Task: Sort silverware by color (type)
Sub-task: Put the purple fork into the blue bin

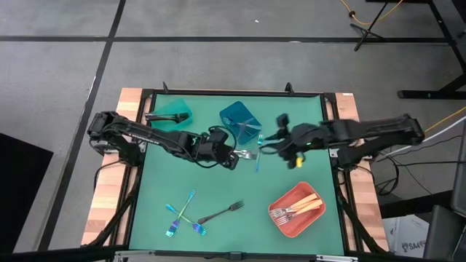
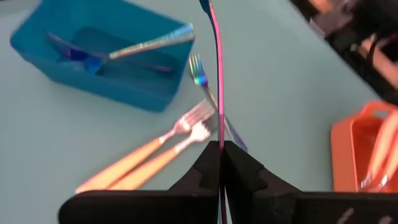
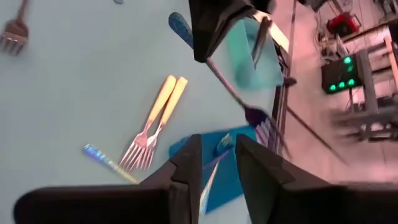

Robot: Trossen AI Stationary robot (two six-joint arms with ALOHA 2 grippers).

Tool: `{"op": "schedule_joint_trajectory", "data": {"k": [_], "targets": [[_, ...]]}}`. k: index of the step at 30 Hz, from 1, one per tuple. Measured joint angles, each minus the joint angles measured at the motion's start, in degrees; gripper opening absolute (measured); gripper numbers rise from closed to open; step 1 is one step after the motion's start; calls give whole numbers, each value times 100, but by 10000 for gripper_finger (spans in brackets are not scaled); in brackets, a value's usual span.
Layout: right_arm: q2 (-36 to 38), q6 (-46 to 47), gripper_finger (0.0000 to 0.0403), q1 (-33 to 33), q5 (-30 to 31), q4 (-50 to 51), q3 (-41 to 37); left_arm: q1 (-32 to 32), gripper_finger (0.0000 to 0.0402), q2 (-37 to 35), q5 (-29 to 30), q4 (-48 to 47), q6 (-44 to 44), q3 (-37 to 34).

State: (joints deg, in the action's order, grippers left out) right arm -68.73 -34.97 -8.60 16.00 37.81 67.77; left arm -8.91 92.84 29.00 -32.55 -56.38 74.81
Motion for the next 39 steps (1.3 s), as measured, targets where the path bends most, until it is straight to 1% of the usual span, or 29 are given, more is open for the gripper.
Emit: {"op": "schedule_joint_trajectory", "data": {"k": [5,9,11,14,17,19,24,28,30,32,37,39], "targets": [[776,744,89,0,139,656,0,2,0,0,321,883,43,-414],[1292,1328,89,0,314,1142,-4,0,0,0,449,1994,244,-931],[1544,1661,89,0,439,1139,-147,0,0,0,498,2675,462,-1197],[1965,2091,89,0,542,1081,-588,0,0,0,517,3651,782,-1537],[2318,2481,89,0,633,535,-1250,0,0,0,515,4552,1174,-1863],[2536,2680,89,0,679,-62,-1777,0,0,0,527,5105,1451,-2028],[2913,2965,89,0,716,-2335,-3094,0,0,0,602,5823,2063,-2238],[2722,3197,89,2,718,-4307,-3869,0,0,0,598,6044,2500,-2239],[2547,3344,89,4,717,-4967,-4127,-7,0,0,598,6154,2691,-2239],[2371,3547,89,4,722,-5411,-4226,-11,0,0,595,6266,2872,-2241],[1896,4116,89,139,794,-5704,-4246,-11,0,0,331,6613,3336,-2241],[1696,4451,89,293,669,-5973,-4245,-11,0,0,187,6787,3584,-2241]]}}
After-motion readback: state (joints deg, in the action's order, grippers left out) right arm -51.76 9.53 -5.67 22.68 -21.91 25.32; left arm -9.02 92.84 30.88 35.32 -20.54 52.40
